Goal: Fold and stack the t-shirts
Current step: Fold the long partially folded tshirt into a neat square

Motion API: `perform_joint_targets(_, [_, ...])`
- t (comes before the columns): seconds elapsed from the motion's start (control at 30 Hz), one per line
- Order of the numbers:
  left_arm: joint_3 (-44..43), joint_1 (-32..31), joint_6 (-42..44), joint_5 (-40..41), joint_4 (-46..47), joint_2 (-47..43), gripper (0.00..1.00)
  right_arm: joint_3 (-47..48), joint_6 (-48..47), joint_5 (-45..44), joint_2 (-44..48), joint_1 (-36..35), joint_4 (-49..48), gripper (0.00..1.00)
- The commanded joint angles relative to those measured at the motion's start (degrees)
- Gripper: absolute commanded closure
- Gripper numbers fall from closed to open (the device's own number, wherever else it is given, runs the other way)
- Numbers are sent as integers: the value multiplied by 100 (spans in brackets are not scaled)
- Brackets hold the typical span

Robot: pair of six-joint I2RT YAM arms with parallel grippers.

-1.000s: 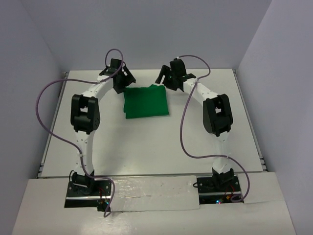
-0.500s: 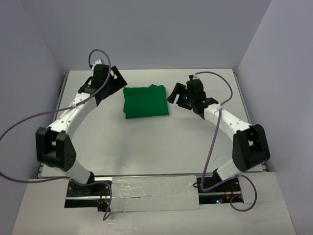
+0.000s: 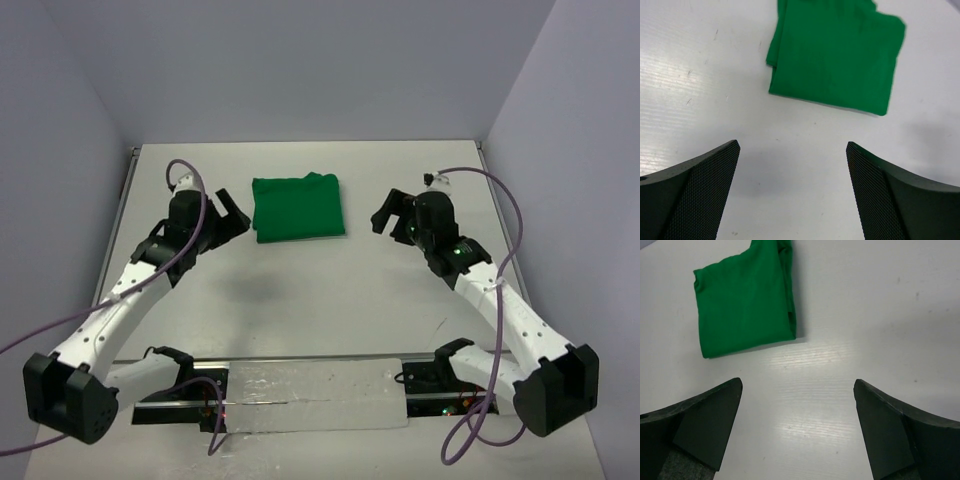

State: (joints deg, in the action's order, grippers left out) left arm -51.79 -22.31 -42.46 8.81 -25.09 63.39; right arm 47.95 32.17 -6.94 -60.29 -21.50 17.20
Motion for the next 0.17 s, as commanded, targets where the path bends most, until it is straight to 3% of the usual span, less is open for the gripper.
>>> perform_joint_targets(0.0, [-101,-19,192,88,-55,-464,4,140,-191,-675,307,-32,597,0])
perform_joint_targets(0.13, [-94,-19,244,45,9,-786,4,28,-151,-904,674,-28,809,0])
